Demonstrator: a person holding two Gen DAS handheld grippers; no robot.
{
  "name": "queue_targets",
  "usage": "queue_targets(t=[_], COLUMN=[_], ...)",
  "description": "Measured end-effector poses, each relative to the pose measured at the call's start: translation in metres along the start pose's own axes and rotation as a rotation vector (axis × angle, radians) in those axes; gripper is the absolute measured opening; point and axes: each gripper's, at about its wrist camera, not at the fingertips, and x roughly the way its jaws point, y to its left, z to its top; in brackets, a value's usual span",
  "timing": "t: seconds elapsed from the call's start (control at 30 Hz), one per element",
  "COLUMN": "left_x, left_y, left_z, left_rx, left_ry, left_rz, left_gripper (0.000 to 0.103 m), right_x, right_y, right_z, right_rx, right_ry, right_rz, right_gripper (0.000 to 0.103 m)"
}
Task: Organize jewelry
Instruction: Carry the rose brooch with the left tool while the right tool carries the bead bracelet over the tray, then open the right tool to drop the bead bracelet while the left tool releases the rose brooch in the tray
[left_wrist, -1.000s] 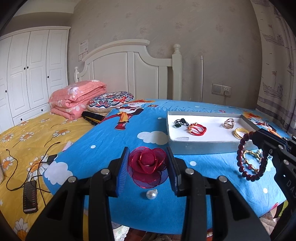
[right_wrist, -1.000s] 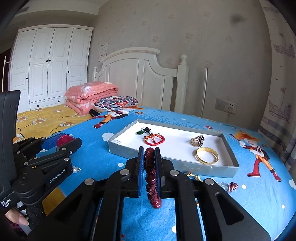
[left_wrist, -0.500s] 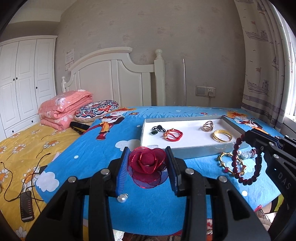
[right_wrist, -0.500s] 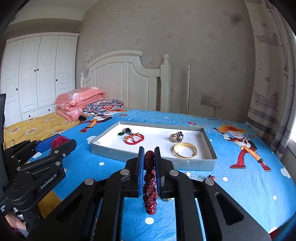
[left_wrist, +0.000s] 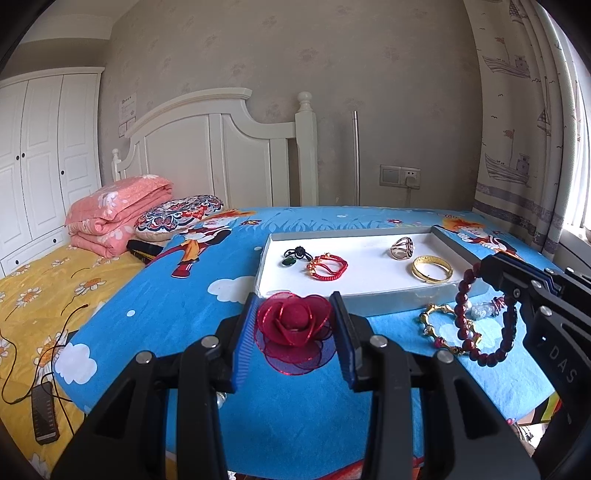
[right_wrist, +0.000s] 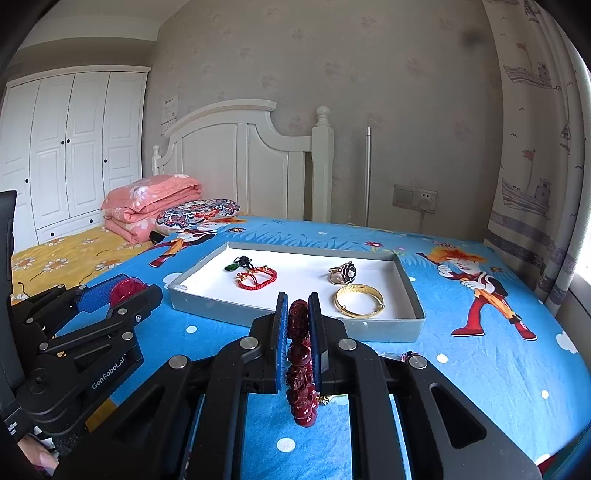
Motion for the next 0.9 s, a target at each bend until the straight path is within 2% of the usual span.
queue_targets(t=[0.2,0.4,0.63,0.87,0.9], left_x=[0.018,0.046,0.086,0.134,0.141], left_y=[-0.001,-0.01,-0.016,-0.018,-0.017], left_z=[0.019,0.057,0.093,0.101,0.101], left_rx=[-0.021,-0.026,-0.004,0.01,0.006], left_ry=[0.013,0.018,0.033,0.095,0.107], left_rz=[-0.016,-0.031,0.002,0.049,0.055], left_gripper=[0.038,0.038,0.038,0.038,0.038], right_x=[0.019,0.046,0.083,0.126,0.13], right_y=[-0.005,-0.013,-0.012,-0.01,-0.01], right_z=[0.019,0.048,0.081,0.089,0.088], right_rx=[-0.009,-0.007,-0.029,-0.053,-0.055], right_ry=[0.014,0.026,0.031,0.078,0.083], right_rz=[-0.011,-0.016,-0.032,-0.061,-0.067], right_gripper=[0.011,0.011,0.011,0.011,0.007])
